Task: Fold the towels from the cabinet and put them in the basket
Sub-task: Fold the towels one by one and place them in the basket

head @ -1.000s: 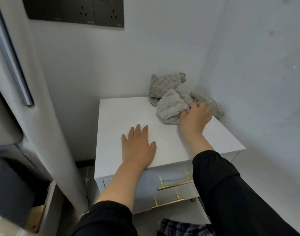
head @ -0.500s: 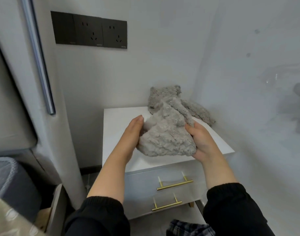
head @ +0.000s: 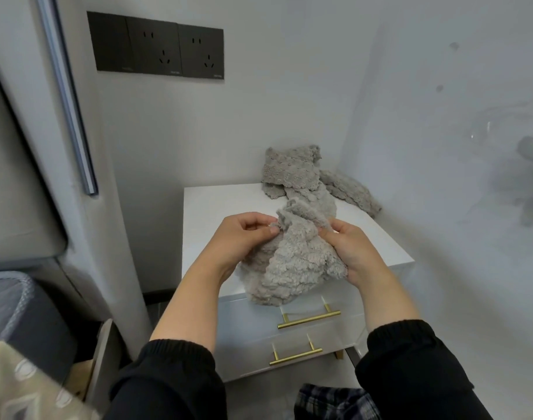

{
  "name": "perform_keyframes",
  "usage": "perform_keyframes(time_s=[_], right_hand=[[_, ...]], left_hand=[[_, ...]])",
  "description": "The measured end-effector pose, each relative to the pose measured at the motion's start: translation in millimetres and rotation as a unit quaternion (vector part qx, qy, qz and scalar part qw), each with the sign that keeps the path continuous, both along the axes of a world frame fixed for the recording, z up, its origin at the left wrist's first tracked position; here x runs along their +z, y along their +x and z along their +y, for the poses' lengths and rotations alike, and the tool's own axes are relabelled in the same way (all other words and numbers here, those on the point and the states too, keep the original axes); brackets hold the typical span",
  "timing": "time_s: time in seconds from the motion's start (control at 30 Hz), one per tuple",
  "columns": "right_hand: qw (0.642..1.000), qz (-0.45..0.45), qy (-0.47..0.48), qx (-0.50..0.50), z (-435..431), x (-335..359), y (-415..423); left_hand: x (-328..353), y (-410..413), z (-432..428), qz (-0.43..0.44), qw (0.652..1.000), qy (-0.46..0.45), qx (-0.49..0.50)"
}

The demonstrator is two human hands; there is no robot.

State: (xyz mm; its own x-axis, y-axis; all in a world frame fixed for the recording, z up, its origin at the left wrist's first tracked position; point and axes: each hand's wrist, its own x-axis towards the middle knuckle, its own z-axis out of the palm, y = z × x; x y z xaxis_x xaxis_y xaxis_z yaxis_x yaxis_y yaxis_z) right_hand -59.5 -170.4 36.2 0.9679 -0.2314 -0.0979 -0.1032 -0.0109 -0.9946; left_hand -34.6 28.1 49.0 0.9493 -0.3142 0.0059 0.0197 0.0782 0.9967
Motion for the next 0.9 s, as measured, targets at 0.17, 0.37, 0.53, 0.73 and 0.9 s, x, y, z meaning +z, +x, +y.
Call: perform_keyframes(time_s=[0.17, 0.37, 0.53, 0.73, 0.9], right_hand=[[0.954, -0.073, -0.245, -0.158, 11.0, 6.6, -10.4], [0.98, -0.086, -0.146, 0.102, 25.7, 22.6, -25.8], [0.97, -0.054, -0.199, 0.129, 32.5, 9.2, -16.0], [0.969, -0.03, -0.235, 0.076, 32.1, 0.0, -3.5], [0.965, -0.106, -0.237, 0.032, 29.1, 4.5, -2.8]], left_hand=[[-2.1, -3.6, -8.6, -0.008, 0.999, 0.019, 0.046], [-2.0, -7.3, -10.4, -0.005, 0.999, 0.004, 0.053], [0.1, -6.0, -5.8, 0.012, 0.999, -0.019, 0.042], [-0.8, -1.4, -2.4, 0.024, 0.998, 0.008, 0.051], [0.3, 1.1, 5.6, -0.013, 0.996, 0.08, 0.033]])
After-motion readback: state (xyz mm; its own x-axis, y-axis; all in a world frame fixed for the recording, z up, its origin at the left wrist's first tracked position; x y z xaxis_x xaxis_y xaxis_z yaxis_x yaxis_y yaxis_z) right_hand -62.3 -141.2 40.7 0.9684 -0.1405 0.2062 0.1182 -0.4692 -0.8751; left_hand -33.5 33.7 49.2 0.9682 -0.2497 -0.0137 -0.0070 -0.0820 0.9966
